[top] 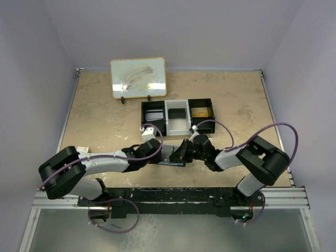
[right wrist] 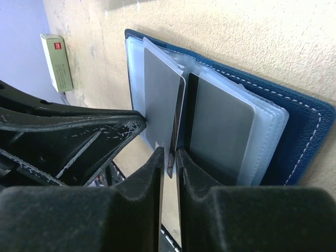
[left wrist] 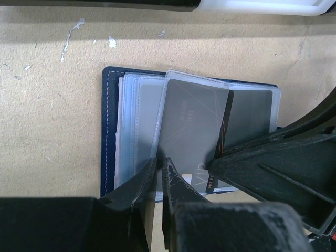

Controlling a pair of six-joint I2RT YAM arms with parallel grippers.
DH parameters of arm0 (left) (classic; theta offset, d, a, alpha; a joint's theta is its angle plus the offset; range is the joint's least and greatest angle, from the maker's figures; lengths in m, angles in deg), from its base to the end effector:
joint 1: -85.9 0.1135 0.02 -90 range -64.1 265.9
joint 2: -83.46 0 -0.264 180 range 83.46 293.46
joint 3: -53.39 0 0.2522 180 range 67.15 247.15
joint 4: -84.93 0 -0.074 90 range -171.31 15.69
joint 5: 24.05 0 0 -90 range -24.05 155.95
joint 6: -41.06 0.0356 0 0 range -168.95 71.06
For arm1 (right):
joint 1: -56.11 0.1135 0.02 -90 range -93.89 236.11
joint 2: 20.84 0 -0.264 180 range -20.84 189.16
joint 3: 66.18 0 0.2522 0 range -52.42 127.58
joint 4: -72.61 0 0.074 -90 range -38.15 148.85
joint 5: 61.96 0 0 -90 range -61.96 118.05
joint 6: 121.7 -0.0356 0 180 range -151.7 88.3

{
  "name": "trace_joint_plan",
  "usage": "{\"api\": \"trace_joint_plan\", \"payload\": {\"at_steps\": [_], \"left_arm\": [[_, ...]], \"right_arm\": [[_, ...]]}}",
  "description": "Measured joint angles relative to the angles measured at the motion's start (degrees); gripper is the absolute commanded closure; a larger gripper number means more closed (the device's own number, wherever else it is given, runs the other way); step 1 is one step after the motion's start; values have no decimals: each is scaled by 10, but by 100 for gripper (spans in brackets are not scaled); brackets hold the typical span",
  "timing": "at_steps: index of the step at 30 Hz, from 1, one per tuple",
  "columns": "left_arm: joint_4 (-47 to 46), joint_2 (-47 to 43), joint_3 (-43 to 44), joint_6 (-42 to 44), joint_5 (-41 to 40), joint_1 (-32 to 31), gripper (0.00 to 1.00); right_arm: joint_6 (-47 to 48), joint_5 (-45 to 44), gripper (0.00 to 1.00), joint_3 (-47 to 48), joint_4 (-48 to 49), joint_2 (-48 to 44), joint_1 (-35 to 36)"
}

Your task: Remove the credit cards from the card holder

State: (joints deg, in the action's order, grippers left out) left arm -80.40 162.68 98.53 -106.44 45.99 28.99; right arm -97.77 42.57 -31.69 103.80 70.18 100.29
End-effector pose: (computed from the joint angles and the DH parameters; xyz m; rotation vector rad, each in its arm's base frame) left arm 0.1469 -0.2031 0.1507 -0.1726 2.4168 -0.5345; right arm 0.1815 0.1889 0.1207 0.2571 2.3169 1.3758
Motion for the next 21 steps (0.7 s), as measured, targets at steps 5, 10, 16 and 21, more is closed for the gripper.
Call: {"api": "trace_joint_plan", "payload": {"at_steps": [5,10,16,21], "left_arm": [[0,0,0,0,0,0,94],[2,-1,0,-1,0,0,95],[5,-3,-1,-4,-3,0,96],[5,-3,-2,-4,-5,0,96]], "right_arm": [[7,3,96,-1,1,1,0],[7,9,100,-1,5,5,-2],[7,10,100,-3,4,-2,-3],[9,10,100,-9,-1,-14,-6]]}}
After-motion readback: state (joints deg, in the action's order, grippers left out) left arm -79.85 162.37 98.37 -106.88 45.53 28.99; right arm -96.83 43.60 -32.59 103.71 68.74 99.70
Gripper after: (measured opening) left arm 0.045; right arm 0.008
